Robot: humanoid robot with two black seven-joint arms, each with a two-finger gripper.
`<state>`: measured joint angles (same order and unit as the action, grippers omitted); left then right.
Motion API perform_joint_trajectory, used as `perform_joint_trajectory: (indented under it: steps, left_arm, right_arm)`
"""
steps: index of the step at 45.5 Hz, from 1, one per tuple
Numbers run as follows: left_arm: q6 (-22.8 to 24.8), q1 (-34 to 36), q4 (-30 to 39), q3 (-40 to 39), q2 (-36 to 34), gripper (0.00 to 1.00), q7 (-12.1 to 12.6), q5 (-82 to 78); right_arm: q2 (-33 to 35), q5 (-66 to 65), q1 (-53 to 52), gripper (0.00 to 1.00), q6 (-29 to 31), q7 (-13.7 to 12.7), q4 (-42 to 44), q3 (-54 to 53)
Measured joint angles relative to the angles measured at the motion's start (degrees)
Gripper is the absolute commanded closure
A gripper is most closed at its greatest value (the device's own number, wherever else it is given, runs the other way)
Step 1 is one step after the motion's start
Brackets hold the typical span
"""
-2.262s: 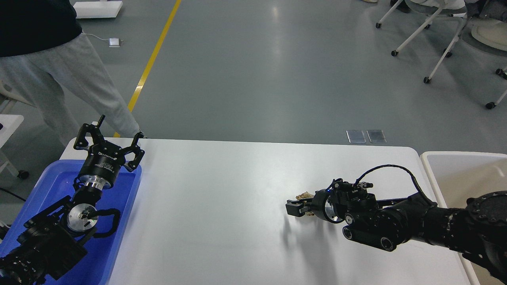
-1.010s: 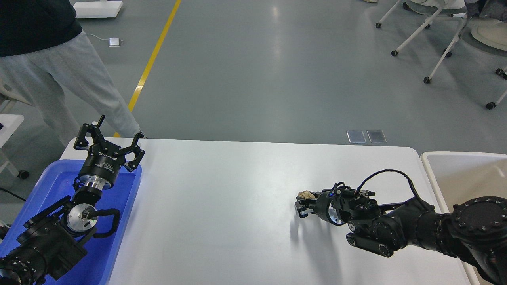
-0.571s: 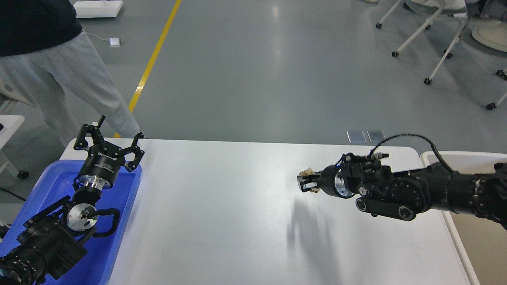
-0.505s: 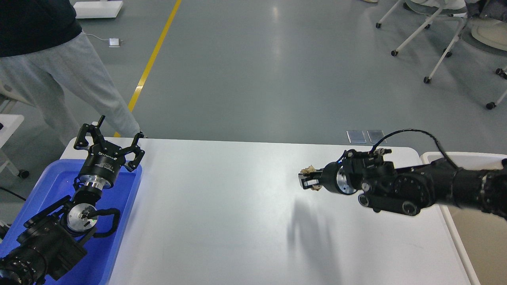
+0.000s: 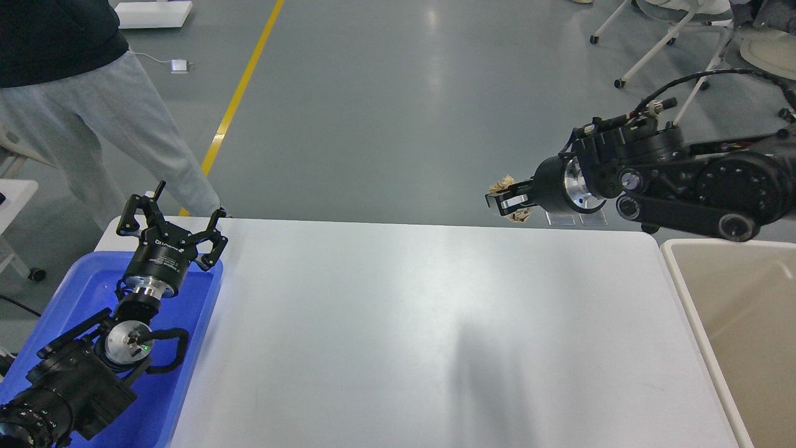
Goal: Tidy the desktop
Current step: 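Lift the held paper ball and carry it over the white bin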
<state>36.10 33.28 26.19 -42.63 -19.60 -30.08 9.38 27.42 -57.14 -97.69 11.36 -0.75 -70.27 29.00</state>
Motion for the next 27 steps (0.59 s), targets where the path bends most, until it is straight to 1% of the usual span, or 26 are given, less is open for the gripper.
perform_joint_trajectory:
  steps: [7,14,22,27]
  left_arm:
    - [-0.06,-0.04,0.0,0.0,0.0,0.0,-0.04,0.02]
    - [-0.07,-0.05,0.0,0.0,0.0,0.0,-0.04,0.02]
    - [-0.07,-0.05,0.0,0.0,0.0,0.0,-0.06,0.02]
    - [-0.07,-0.06,0.0,0.0,0.0,0.0,-0.07,0.03]
  right_arm:
    - [3.34,0.01,-4.37,1.0,3.0,0.35,-2.83,-0.1]
    - [5.32,-0.05,-7.53,1.0,4.49,0.5,-4.85,0.24]
    - [6.83,-0.28,-8.67,1.0,5.15,0.56,-5.71,0.71]
    - [9.05,-0.68,-7.65,1.0,5.2,0.57,-5.71,0.99]
